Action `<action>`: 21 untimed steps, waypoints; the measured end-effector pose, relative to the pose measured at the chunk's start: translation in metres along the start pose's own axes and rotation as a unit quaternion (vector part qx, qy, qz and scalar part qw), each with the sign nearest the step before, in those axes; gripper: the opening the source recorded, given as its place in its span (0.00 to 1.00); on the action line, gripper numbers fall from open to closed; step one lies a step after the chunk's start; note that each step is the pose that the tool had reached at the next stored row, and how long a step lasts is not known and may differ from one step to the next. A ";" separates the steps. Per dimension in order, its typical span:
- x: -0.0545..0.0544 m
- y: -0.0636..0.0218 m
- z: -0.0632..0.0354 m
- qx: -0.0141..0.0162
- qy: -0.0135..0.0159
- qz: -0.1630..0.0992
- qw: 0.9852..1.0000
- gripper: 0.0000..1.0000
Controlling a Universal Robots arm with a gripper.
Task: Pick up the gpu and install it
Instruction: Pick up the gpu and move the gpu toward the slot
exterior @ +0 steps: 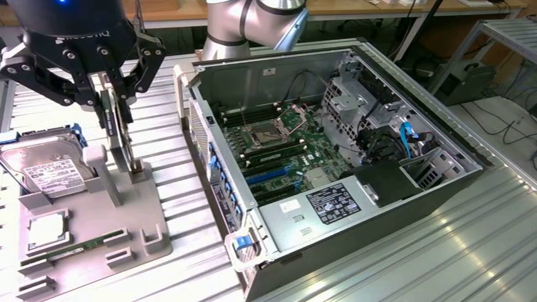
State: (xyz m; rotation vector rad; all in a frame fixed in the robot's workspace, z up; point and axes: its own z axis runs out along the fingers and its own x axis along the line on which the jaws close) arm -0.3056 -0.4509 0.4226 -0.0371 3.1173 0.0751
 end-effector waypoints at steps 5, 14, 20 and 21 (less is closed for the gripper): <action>0.000 0.0000 -0.0001 0.000 0.000 0.000 1.000 0.28; -0.010 -0.0002 0.0003 0.000 0.000 0.000 1.000 0.28; -0.024 -0.0006 0.0006 0.000 0.000 0.000 1.000 0.28; -0.026 -0.0006 0.0007 0.000 0.000 0.000 1.000 0.28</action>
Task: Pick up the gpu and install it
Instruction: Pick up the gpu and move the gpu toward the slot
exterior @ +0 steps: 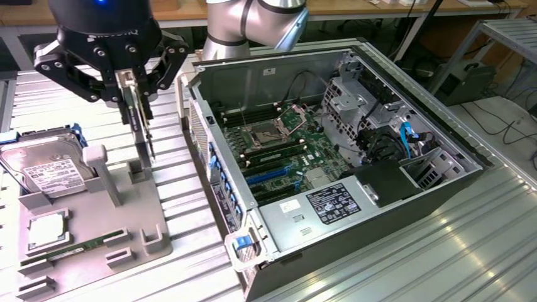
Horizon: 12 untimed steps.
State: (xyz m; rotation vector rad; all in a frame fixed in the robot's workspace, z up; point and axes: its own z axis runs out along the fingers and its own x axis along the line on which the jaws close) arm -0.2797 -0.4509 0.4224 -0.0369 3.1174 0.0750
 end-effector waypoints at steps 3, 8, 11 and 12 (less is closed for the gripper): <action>-0.006 -0.0001 0.0002 0.000 0.000 0.000 1.000 0.28; -0.016 -0.0003 0.0004 0.000 0.000 0.000 1.000 0.28; -0.023 -0.0005 0.0005 0.000 0.000 0.000 1.000 0.28; -0.025 -0.0006 0.0006 0.000 0.000 0.000 1.000 0.28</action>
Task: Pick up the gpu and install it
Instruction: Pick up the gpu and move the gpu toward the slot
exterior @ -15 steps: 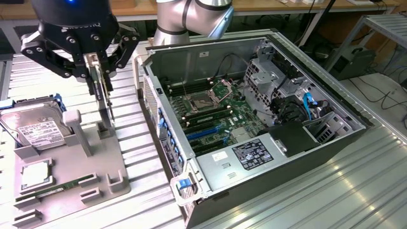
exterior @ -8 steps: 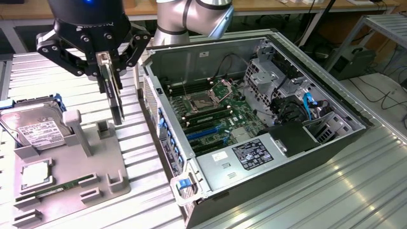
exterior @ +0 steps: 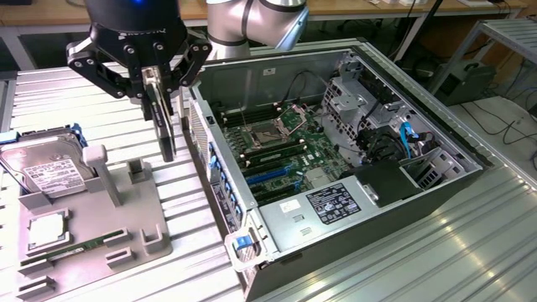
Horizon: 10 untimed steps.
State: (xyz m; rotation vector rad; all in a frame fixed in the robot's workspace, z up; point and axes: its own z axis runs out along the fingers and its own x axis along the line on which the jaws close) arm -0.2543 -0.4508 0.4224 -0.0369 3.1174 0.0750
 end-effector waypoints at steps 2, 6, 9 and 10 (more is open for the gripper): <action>-0.004 -0.0001 0.0001 0.000 0.000 0.000 1.000 0.28; -0.013 -0.0003 0.0003 0.000 0.000 0.000 1.000 0.28; -0.019 -0.0005 0.0004 0.000 0.000 0.000 1.000 0.28; -0.021 -0.0005 0.0005 0.000 0.000 0.000 1.000 0.28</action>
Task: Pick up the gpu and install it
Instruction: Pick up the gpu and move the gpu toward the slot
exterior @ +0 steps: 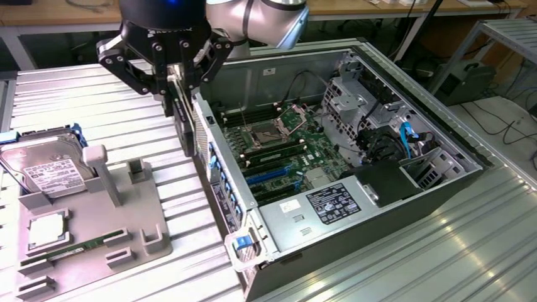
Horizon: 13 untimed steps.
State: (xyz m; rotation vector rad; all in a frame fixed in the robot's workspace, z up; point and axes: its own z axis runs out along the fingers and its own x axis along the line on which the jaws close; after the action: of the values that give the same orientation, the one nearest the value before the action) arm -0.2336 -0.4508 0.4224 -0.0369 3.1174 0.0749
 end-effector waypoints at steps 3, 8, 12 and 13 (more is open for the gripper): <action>-0.008 -0.0002 0.0002 0.000 0.000 0.000 1.000 0.28; -0.018 -0.0004 0.0004 0.000 0.000 0.000 1.000 0.28; -0.024 -0.0006 0.0006 0.000 0.000 0.001 1.000 0.28; -0.026 -0.0006 0.0006 0.000 0.000 0.003 1.000 0.28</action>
State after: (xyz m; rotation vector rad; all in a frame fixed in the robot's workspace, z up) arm -0.2077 -0.4508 0.4224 -0.0289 3.1174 0.0748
